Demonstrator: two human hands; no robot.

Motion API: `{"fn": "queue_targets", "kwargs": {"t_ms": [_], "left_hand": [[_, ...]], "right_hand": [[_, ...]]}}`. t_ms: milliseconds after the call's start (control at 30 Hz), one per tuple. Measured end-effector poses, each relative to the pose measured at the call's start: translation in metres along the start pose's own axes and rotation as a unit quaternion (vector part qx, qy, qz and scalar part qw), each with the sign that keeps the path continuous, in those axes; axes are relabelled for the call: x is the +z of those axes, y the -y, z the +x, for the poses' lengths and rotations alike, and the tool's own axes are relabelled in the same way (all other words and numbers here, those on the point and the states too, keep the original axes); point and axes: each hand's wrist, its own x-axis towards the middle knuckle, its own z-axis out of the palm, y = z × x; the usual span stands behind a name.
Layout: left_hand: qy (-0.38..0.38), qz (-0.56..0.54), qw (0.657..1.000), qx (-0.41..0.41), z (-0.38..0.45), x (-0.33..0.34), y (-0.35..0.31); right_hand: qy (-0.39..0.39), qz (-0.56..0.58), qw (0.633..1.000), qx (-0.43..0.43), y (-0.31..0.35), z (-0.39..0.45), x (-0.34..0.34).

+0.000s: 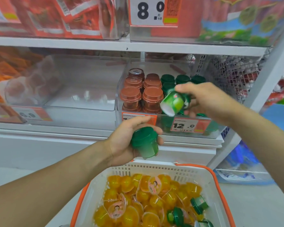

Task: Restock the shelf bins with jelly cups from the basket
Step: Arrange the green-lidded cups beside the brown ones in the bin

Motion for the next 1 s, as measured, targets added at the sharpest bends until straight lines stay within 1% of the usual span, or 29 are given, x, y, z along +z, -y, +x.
{"fn": "queue_targets", "kwargs": {"t_ms": [67,133,200,233,300,433,533,667,1000], "left_hand": [[-0.017,-0.008,1.000,-0.014,0.001,0.000,0.001],[-0.043,-0.018,0.999,-0.018,0.003,0.000,0.002],[-0.073,-0.033,0.997,-0.014,0.004,0.002,0.003],[-0.087,-0.042,0.995,-0.012,0.005,0.002,0.004],[-0.101,-0.058,0.993,-0.008,0.007,0.000,0.006],[-0.104,-0.079,0.991,0.004,0.009,-0.005,0.009],[-0.108,-0.090,0.990,0.006,0.009,-0.004,0.009],[-0.100,-0.052,0.993,-0.018,0.008,-0.001,0.008],[-0.087,-0.067,0.994,-0.011,0.007,0.003,0.007]], "right_hand": [[-0.083,-0.026,0.996,0.008,-0.001,0.011,-0.020],[-0.165,-0.139,0.976,-0.006,-0.013,0.025,-0.027],[-0.215,-0.244,0.945,-0.031,-0.026,0.036,-0.019],[-0.223,-0.271,0.936,-0.041,-0.032,0.041,-0.013],[-0.223,-0.299,0.926,-0.056,-0.044,0.051,-0.002],[-0.208,-0.343,0.913,-0.078,-0.056,0.063,0.005],[-0.190,-0.327,0.920,-0.097,-0.055,0.062,0.004],[-0.158,-0.304,0.935,-0.091,-0.051,0.058,0.000],[-0.138,-0.331,0.924,-0.130,-0.055,0.060,0.005]]}}
